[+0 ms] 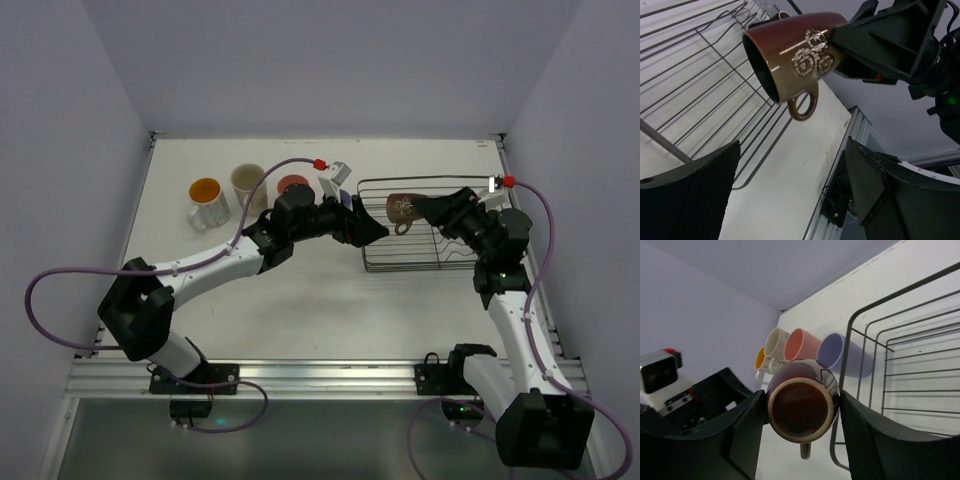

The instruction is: Unload the cups from the dish rack

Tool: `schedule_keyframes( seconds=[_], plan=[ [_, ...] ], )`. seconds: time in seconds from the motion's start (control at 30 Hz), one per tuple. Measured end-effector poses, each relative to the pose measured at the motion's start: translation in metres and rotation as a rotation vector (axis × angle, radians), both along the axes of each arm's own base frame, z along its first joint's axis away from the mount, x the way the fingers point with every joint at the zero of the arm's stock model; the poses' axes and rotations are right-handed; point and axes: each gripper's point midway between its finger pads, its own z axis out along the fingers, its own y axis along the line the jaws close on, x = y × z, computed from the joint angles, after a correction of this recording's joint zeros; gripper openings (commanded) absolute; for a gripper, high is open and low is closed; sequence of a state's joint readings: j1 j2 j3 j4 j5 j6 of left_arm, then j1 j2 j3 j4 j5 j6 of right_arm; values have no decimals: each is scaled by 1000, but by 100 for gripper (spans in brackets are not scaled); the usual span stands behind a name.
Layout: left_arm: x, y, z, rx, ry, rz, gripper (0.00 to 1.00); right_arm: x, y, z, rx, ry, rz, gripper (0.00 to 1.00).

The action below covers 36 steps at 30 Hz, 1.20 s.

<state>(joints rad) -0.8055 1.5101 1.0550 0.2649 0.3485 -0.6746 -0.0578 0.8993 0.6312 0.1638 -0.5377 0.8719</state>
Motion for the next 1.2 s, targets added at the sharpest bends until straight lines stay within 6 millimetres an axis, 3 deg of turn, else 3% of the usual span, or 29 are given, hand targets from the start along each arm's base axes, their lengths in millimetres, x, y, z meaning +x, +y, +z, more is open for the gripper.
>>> schedule_keyframes(
  seconds=[0.23,0.4,0.53,0.63,0.8,0.83,0.87,0.93,0.97,1.1,1.2],
  plan=[
    [12,-16,9,-86,7,7,85,-15,20,13,90,-56,117,11],
    [15,-20,38,-188,-46,9,72,-24,33,7,125,-43,183,12],
    [14,-20,44,-236,-52,1,64,-29,45,13,150,-57,226,12],
    [10,-20,47,-272,-39,-17,49,-35,57,19,173,-71,271,13],
    [2,-16,44,-318,-7,-34,8,-37,66,19,211,-71,301,17],
    [-1,-15,47,-330,-14,-42,3,-35,67,16,223,-58,300,20],
    [-2,-12,48,-326,-17,-33,0,-35,68,13,234,-48,307,35],
    [-5,-7,47,-321,-18,-24,0,-36,72,13,247,-45,320,52],
    [-6,-4,46,-315,-18,-13,0,-37,74,13,252,-42,328,68],
    [-7,14,55,-274,-58,59,0,-37,74,12,252,-40,324,97],
    [0,35,67,-214,-118,157,0,-37,72,6,223,-34,304,99]
  ],
)
